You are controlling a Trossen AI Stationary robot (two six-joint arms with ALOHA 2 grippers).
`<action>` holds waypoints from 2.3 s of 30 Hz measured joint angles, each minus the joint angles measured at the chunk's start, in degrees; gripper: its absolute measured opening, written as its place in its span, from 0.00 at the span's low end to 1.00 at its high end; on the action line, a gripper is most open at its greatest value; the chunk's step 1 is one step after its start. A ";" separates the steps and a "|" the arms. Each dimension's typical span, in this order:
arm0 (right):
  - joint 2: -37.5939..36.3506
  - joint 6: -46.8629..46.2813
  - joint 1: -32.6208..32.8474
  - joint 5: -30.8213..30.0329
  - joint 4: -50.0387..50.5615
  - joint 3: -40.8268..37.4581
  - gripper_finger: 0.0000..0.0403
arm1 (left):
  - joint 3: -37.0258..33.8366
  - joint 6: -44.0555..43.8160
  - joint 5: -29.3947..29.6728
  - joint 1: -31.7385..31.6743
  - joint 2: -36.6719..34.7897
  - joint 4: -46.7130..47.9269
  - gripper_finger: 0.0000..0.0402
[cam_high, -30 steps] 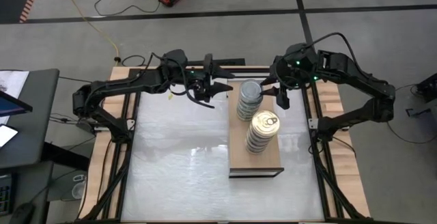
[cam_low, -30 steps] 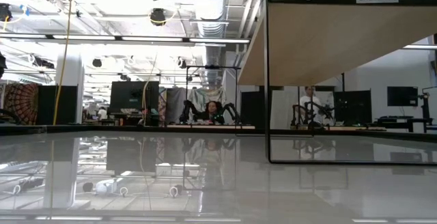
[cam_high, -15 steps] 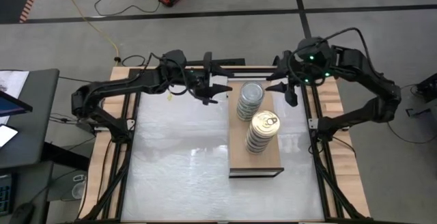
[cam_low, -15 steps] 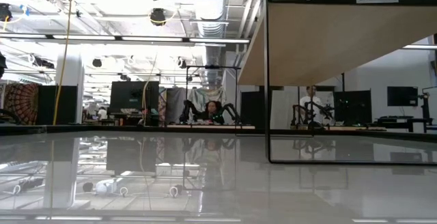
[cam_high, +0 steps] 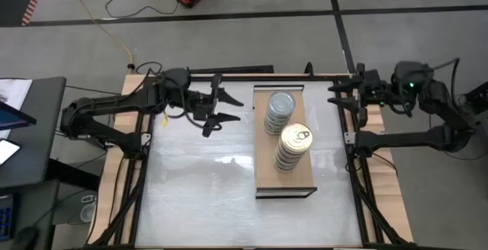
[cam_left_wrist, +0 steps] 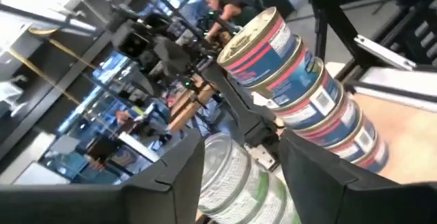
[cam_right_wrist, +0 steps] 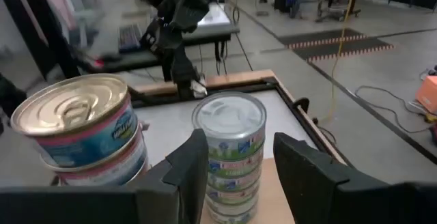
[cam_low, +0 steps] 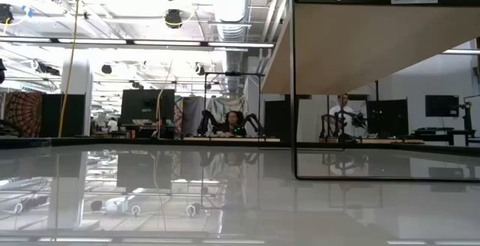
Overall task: Stack canned seafood by type on shelf
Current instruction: Return to Home Position
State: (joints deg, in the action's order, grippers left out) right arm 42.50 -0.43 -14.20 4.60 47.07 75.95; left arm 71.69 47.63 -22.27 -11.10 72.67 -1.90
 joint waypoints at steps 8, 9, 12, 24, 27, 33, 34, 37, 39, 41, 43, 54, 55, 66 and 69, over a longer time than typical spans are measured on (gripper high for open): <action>-15.26 -1.65 1.90 0.02 -12.07 -19.37 0.48 | -16.30 -13.00 17.14 5.54 -4.23 -21.17 0.34; -16.98 -1.31 2.44 0.05 -14.17 -21.05 0.48 | -17.71 -14.92 19.25 5.89 -4.42 -22.71 0.33; -21.35 -3.05 3.64 0.03 -18.57 -24.11 0.48 | -20.37 -20.85 22.04 6.31 -4.53 -26.09 0.32; -33.56 -10.13 6.35 -0.82 -20.14 -36.14 0.48 | -20.91 -29.33 22.48 9.75 -7.90 -12.06 0.32; -37.10 -11.60 6.34 -1.72 -22.78 -40.53 0.48 | -20.91 -32.50 19.76 9.80 -9.70 -9.26 0.32; -42.39 -11.34 6.34 -1.52 -27.24 -46.32 0.48 | -26.47 -35.92 15.01 9.79 -14.80 -12.12 0.32; -42.17 -10.83 6.34 -1.48 -26.62 -46.42 0.48 | -28.00 -36.88 15.40 9.57 -15.92 -13.08 0.32; -41.28 -9.02 6.34 -1.39 -28.91 -47.04 0.48 | -31.99 -38.99 16.27 9.26 -19.55 -15.88 0.32; -41.59 -8.00 6.34 -1.37 -29.06 -47.35 0.48 | -34.19 -39.57 16.37 9.08 -22.01 -15.59 0.32; -42.33 -7.13 6.34 -1.25 -30.07 -47.30 0.48 | -36.54 -40.41 16.60 8.77 -24.66 -16.05 0.32; -42.39 -6.16 6.34 -1.15 -28.98 -46.76 0.48 | -39.60 -41.08 16.89 8.66 -27.24 -17.00 0.32; -41.96 -6.00 6.40 -1.42 -24.00 -46.45 0.48 | -53.02 -44.56 16.58 4.55 -40.15 -22.93 0.32; -41.96 -6.23 6.40 -1.42 -24.04 -46.81 0.48 | -54.12 -45.08 16.50 4.28 -40.39 -24.27 0.32; -42.27 -10.73 6.40 -1.48 -30.97 -52.98 0.48 | -61.23 -46.32 16.78 1.91 -40.47 -31.08 0.32; -42.22 -10.78 6.40 -1.48 -30.96 -55.61 0.48 | -63.13 -47.44 16.42 1.91 -40.48 -34.76 0.32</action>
State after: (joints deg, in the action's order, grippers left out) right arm 0.27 -11.21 -7.79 3.11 16.12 20.34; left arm 8.56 0.19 -5.85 -9.19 32.18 -36.66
